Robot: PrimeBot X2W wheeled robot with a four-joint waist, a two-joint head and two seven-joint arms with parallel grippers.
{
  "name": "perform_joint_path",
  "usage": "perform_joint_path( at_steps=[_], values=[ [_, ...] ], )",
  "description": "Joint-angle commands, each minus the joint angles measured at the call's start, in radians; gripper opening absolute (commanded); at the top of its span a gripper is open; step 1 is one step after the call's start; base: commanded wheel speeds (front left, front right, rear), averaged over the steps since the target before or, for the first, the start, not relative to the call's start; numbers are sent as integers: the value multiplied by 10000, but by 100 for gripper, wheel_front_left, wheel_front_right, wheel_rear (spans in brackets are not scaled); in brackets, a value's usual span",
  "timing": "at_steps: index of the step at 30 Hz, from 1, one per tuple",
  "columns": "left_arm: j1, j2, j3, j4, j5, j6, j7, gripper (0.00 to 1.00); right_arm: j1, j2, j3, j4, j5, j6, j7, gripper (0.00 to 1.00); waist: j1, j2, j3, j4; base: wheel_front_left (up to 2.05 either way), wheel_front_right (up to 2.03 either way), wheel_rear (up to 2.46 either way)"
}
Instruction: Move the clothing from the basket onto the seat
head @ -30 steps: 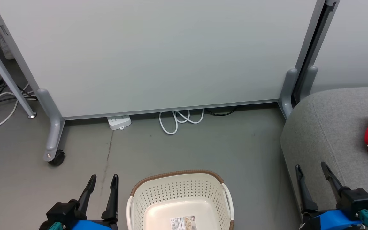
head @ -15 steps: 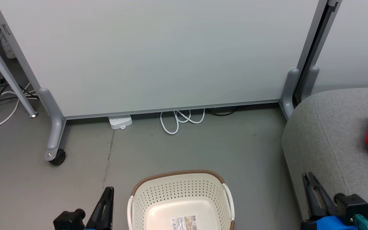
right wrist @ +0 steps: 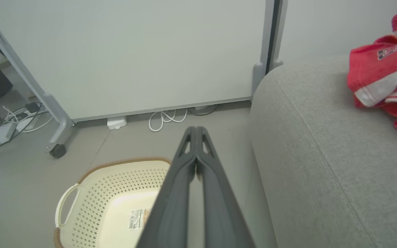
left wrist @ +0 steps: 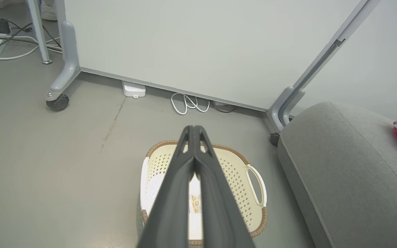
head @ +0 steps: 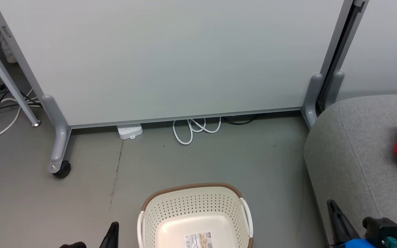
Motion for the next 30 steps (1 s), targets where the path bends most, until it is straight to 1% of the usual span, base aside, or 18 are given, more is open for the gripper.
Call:
perform_joint_path(
  at_steps=[1,16,30],
  values=[
    [-199,14,127,-215,-286,-4,53,0,-202,-12,-28,-132,373,0,38,0,0,0,2,-6,0,0,0],
    [-374,22,594,-663,-2661,-11,728,0,-576,-20,-108,7,3343,-1,358,0,0,0,34,-93,0,0,0],
    [-506,30,967,-1015,-4536,-18,1263,0,-876,-27,-178,124,5681,-1,618,0,0,0,63,-174,0,0,0]
  ],
)
